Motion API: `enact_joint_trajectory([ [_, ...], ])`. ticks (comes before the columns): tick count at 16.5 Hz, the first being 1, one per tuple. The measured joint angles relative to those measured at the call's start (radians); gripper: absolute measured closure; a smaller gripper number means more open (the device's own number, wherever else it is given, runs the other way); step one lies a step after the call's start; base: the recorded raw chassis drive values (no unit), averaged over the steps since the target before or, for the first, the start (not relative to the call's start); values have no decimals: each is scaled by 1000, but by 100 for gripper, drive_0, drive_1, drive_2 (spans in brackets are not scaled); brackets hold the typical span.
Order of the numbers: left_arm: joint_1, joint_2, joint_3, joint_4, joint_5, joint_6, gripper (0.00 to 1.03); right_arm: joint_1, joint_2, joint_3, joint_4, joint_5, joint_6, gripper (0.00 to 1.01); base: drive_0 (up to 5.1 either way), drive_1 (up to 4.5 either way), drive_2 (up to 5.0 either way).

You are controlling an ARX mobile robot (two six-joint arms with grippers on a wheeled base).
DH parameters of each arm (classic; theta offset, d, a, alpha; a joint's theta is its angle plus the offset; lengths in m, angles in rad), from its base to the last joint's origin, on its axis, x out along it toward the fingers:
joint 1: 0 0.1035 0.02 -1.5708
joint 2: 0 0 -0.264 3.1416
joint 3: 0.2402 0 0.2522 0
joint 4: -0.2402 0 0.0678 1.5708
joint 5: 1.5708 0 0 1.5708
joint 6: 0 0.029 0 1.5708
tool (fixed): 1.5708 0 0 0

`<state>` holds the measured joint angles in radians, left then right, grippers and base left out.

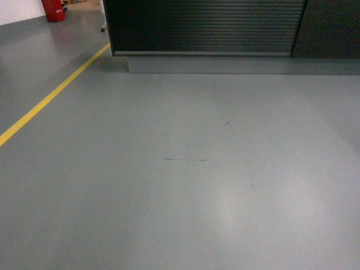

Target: Place dark red mango on scale at checkout

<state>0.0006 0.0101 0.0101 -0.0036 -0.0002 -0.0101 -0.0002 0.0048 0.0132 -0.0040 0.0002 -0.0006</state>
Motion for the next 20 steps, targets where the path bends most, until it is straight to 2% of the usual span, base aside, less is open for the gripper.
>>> enact_joint_trajectory([
  [20,0,0,0,0,0,0,5,0,0,0,0,0,0,3,0,0,0],
])
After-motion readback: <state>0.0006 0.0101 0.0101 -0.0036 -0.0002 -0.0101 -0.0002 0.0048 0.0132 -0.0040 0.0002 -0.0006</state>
